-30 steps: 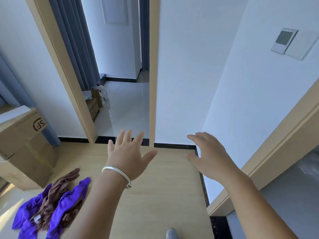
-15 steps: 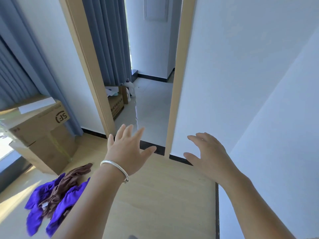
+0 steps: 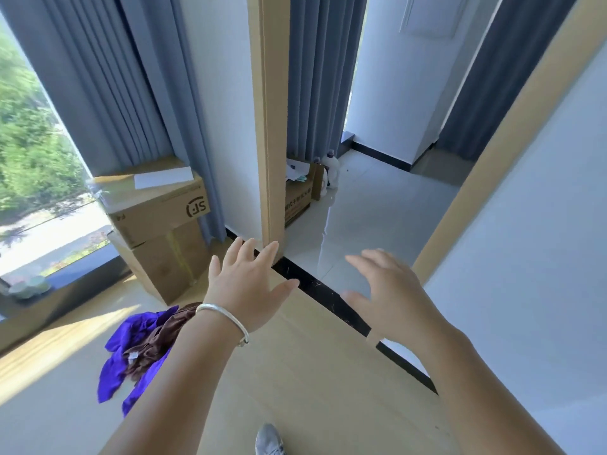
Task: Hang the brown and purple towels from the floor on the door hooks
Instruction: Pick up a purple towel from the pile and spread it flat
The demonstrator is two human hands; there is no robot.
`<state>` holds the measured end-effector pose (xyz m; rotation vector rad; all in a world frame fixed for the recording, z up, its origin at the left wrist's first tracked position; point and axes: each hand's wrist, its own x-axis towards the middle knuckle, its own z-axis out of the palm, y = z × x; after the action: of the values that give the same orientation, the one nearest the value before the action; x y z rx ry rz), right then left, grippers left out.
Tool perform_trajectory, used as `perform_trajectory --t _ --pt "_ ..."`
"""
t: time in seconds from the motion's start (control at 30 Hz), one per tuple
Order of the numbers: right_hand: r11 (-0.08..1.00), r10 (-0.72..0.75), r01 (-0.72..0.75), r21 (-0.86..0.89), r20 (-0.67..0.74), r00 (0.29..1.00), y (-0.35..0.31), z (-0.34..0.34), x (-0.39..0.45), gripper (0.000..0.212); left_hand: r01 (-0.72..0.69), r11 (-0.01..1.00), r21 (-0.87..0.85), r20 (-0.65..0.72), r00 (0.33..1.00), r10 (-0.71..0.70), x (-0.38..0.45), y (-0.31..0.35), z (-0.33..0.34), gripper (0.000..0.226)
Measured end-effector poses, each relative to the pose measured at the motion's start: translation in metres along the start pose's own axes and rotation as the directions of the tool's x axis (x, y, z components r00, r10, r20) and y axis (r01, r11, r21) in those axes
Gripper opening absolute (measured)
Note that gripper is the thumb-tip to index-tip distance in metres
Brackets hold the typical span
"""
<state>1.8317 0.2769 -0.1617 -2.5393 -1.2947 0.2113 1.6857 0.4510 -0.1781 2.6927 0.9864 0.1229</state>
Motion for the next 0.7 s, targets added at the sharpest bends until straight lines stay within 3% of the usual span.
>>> perform_trajectory --t 0.37,0.7 --pt "0.953 -0.303 0.303 0.022 0.138 0.943 -0.083 0.039 0.182 0.058 0.327 0.945 -0.003 -0.076 0.942 -0.326 0.086 -0.126 -0.024 0.074" --pt "0.832 -0.544 0.547 0.091 0.321 0.775 -0.159 0.119 0.320 0.064 0.637 0.769 -0.046 -0.084 0.765 -0.639 0.113 -0.227 -0.012 0.073"
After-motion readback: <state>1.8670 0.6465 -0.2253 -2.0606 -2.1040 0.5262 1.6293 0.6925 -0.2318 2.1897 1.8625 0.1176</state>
